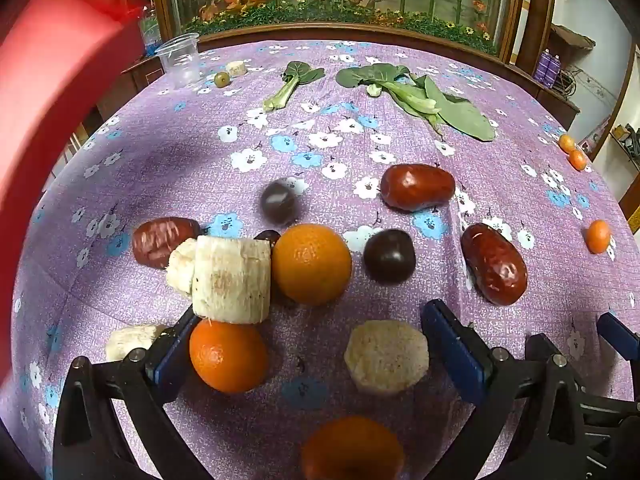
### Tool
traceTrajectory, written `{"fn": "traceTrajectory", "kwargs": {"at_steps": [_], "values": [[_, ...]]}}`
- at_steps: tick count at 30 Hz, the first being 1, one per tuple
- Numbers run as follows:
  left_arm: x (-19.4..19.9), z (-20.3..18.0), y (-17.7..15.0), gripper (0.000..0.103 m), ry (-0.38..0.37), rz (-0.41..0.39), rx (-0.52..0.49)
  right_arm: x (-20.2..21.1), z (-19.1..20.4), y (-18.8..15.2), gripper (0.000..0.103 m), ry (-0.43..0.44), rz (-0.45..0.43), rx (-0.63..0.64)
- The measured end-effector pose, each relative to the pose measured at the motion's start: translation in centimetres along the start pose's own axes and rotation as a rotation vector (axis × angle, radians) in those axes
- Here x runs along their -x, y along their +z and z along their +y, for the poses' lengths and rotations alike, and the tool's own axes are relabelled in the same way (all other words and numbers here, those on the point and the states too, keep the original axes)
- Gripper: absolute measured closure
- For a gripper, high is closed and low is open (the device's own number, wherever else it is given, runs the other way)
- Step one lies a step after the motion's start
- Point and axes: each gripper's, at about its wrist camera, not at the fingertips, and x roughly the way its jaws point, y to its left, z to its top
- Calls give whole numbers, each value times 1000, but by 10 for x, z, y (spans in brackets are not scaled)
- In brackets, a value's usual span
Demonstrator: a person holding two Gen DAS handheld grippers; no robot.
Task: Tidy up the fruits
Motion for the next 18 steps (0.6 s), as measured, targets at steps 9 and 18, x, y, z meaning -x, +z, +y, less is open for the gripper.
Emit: {"fn": "traceTrajectory", "kwargs": {"at_steps": [9, 18], "values": [[0, 0, 0, 0, 2, 3, -1, 0, 0, 0, 0, 0, 2, 0], [0, 0, 0, 0, 2, 3, -1, 0, 0, 0, 0, 0, 2, 0]]}}
